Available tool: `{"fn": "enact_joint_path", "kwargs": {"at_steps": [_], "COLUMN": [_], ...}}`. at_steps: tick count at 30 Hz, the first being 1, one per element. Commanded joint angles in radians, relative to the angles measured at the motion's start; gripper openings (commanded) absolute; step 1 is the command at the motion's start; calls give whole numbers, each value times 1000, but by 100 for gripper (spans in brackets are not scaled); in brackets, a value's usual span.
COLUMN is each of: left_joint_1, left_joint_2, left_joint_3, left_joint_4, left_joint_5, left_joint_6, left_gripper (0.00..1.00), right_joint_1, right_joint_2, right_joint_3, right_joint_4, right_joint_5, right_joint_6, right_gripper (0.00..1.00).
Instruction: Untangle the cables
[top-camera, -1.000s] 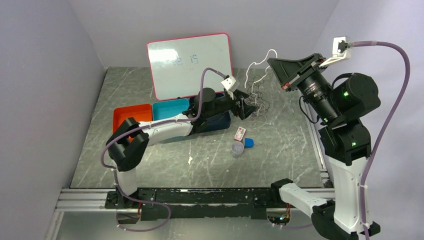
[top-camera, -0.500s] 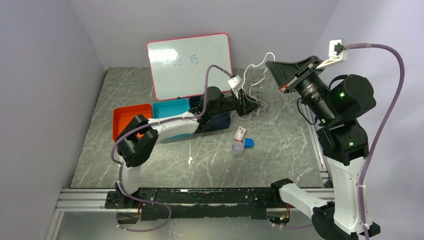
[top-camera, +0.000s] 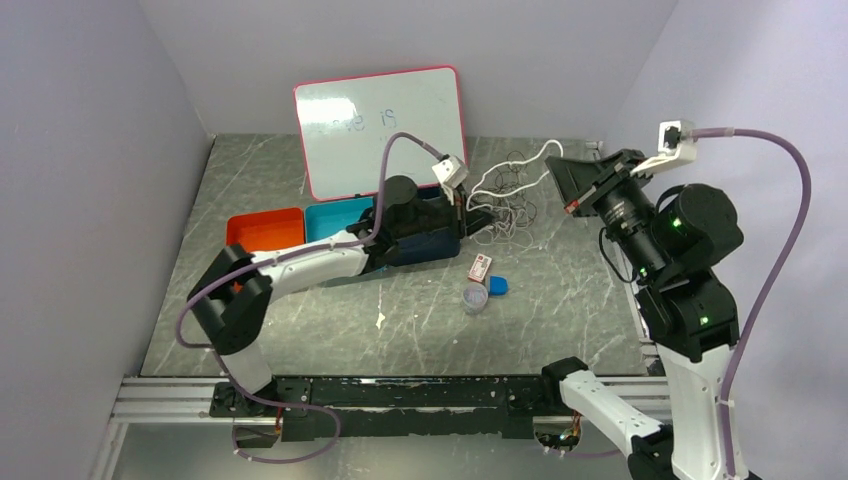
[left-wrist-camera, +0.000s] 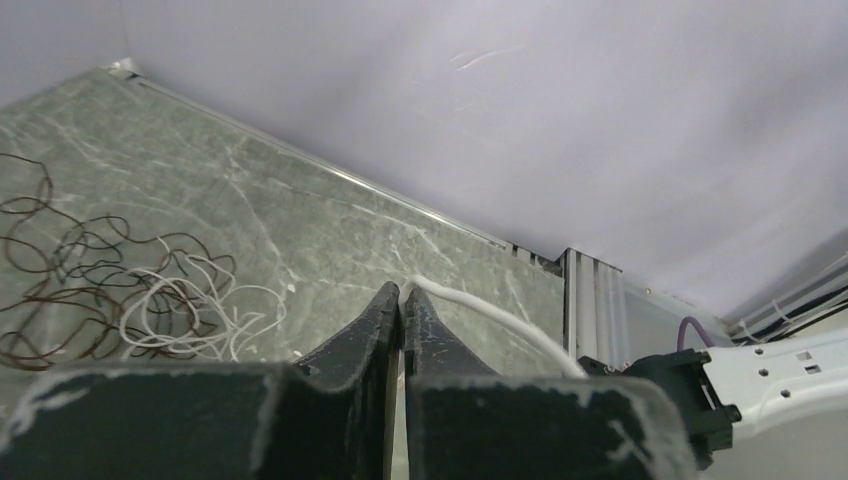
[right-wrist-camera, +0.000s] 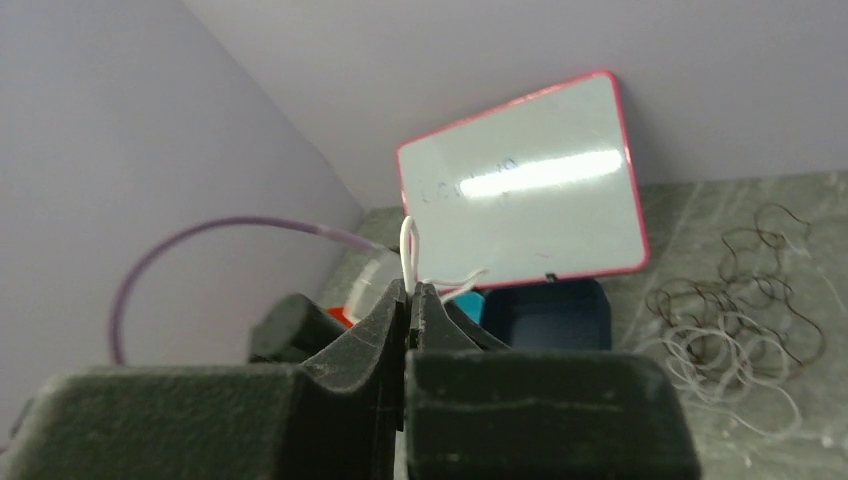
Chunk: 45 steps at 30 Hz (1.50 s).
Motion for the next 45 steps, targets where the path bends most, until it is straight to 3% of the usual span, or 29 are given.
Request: {"fn": "enact_joint_path", "kwargs": {"at_steps": [1,6,12,17,20,26,30,38,45], "left_joint_1": [30,44,47,47,48,49,49,55,56], "left_joint_2": [-103,-162,-229,-257,-274,-299,-316,-343,-346], "left_joint_3": [-45,-56,-77,-66,-73,-86,-91,-96,-86], "left_joint_4": [-68,-162,-237,-292,-299,-310,-324,-354,-377], "left_joint_5": [-3,-9,-46,-51,-54,-40,-31,-22,17], "left_joint_6": [63,111,146,171,176,183,193,209,212], "left_gripper": [7,7,7,7,7,7,7,7,7], "right_joint_1": [-5,-4,-4,-3,13,29,29,28,29], "right_joint_2": [-63,-121,-193,-104,-50,-42,-53,-133,-142], "right_joint_3": [-80,-250,-480,-653,-718,-676,-694,-733,-900], "right_joint_4": [-98,-190,-179,-110,-89,-126,-68,37,352], "right_joint_5": [27,-50,-138,-420,-513,-255,-198,-127,-65], "right_joint_6": [-35,-24,30,-30,-67,-121,-119,-140,-137], "right_gripper": [0,2,2,8,18,44,61,70,70]}}
